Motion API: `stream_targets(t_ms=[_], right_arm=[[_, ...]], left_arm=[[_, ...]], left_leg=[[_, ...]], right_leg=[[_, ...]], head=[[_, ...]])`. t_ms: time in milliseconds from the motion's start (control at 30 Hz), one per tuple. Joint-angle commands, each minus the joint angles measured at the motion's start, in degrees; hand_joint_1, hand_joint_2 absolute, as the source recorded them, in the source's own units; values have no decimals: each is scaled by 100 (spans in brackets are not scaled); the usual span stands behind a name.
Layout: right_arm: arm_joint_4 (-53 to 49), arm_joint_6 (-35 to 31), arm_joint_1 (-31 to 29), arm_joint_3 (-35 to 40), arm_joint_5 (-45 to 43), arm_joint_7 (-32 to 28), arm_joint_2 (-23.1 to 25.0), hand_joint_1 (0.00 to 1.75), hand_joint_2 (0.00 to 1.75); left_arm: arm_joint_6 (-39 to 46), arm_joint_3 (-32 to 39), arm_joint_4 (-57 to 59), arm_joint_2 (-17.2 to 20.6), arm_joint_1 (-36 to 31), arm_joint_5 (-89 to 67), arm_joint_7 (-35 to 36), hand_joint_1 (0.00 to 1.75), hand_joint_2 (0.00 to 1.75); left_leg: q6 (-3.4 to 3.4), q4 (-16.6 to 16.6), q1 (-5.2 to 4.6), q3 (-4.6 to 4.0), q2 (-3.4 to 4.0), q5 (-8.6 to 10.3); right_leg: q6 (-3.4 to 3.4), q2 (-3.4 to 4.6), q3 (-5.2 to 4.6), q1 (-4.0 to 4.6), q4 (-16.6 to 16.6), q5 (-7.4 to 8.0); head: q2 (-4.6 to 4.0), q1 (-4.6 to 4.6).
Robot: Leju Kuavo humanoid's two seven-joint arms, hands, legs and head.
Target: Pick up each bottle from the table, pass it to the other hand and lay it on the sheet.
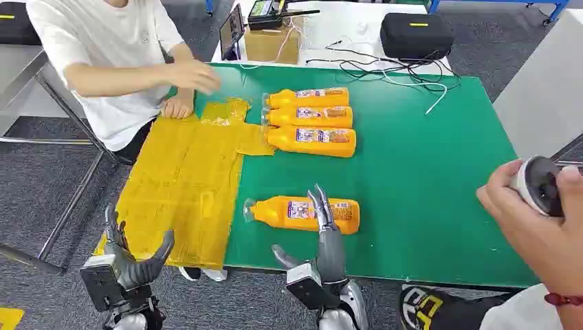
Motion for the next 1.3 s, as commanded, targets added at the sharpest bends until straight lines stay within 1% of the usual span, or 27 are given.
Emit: stream_targets(t_ms=[33,133,167,267,333,500,533,600,633,667,700,733,767,800,867,900,1033,1067,1133,1167,1233,1267,1300], right_arm=[[601,180,-636,155,-129,92,3,0,175],[968,282,-857,106,-412,154,113,0,175],[1068,313,-904,112,-434,166,126,0,175],[1483,247,-1101,179,-433,9,181,0,175],[1496,137,-1137,220,-399,-72,225,0,175],[1425,121,-1113,252,-394,-49,218,0,175],[1266,66,-1091,422,-229,-144,135,0,175],[1134,-131,-1099,566,18,-72,97,0,175],[994,-91,-1089,628,5,-13,90,0,175],[939,24,-1114,671,-122,33,105,0,175],[952,105,-1162,709,-214,80,130,0,175],[1079,23,-1220,735,-263,62,165,0,175],[1170,-2,-1265,784,-305,-8,189,0,175],[1224,53,-1293,840,-397,-56,197,0,175],[1272,84,-1315,1019,-410,-111,155,0,175],[1272,51,-1309,1054,-392,-105,141,0,175],[1208,64,-1233,1006,-573,-7,72,0,175],[1203,65,-1229,1003,-579,-5,67,0,175],[1190,101,-1211,1035,-584,-19,30,0,175],[1191,129,-1199,1067,-573,-25,16,0,175],[1229,96,-1198,1103,-529,-37,35,0,175],[1361,9,-1245,1110,-488,-53,92,0,175],[1438,2,-1273,1120,-494,-68,127,0,175]], left_arm=[[-201,317,552,-181,-321,2,-11,0,175],[-69,288,579,-189,-412,46,-37,0,175],[-65,267,608,-189,-432,52,-32,0,175],[116,-3,659,-240,-463,-120,-202,0,175],[158,-149,728,-269,-427,-112,-176,0,175],[194,-179,736,-250,-398,-109,-185,0,175],[292,-220,752,-239,-384,-80,-177,0,175],[419,-352,707,-277,-366,-29,-305,0,175],[508,-466,610,-292,-367,-33,-365,0,175],[597,-559,511,-290,-377,-7,-365,0,175],[615,-613,641,-285,-451,98,-365,0,175],[628,-717,782,-228,-498,145,-336,0,175],[653,-788,862,-181,-517,129,-350,0,175],[760,-821,887,-148,-524,76,-365,0,175],[974,-830,810,-94,-539,8,-365,0,175],[971,-801,815,-93,-568,71,-365,0,175],[918,-789,845,-138,-662,180,-365,0,175],[920,-793,845,-141,-662,180,-365,0,175],[1031,-838,881,-125,-677,123,-365,0,175],[1063,-801,873,-140,-659,162,-365,0,175],[1016,-782,880,-95,-651,202,-365,0,175],[1070,-736,905,-82,-640,170,-365,0,175],[1081,-706,893,-76,-623,168,-365,0,175]], left_leg=[[-12,-1,11,24,8,-7],[-8,-4,6,16,6,-1],[-12,-5,10,25,9,-4],[-8,-8,6,22,4,0],[-7,-5,6,18,2,-1],[-10,-4,10,30,3,-7],[-8,-6,6,23,-1,-3],[-9,-3,7,21,-1,-4],[-11,-4,9,28,1,-6],[-7,0,4,12,0,-2],[-9,5,9,14,-1,-5],[-12,7,12,18,-2,-8],[-6,1,2,3,-6,3],[-15,10,15,20,-9,-7],[-17,-2,15,33,-1,-5],[-13,1,13,23,7,-5],[-15,-2,15,31,-5,-7],[-9,-5,8,20,-8,-1],[-12,-1,12,27,-9,-6],[-6,-5,4,19,-4,0],[-10,-5,11,31,-2,-6],[-7,-5,4,19,-3,0],[-9,-5,8,24,0,-2]], right_leg=[[-15,5,24,12,-6,-3],[-10,4,14,6,-4,0],[-14,5,25,12,-9,-1],[-10,2,21,7,-9,1],[-8,-1,18,7,-7,0],[-13,0,32,11,-10,-5],[-10,-4,24,7,-9,-3],[-10,-5,22,7,-6,-4],[-14,-3,29,10,-7,-5],[-8,-3,12,5,-2,-2],[-12,-5,16,10,1,-5],[-16,-7,20,13,4,-8],[-7,-9,3,3,1,-1],[-19,-14,25,16,4,-9],[-21,-5,36,17,-9,-3],[-15,3,24,14,-6,-1],[-18,-10,36,16,-9,-6],[-10,-11,22,9,-7,-3],[-13,-13,32,13,-8,-7],[-7,-6,19,5,-6,-1],[-12,-6,35,12,-12,-4],[-7,-6,19,5,-7,-1],[-10,-4,25,8,-9,-1]], head=[[0,-2],[0,0],[0,-2],[2,-2],[2,-2],[2,0],[2,0],[0,-2],[0,0],[0,0],[0,0],[0,-2],[2,0],[2,0],[0,0],[0,-2],[2,0],[0,0],[0,0],[0,0],[2,0],[2,-2],[0,0]])
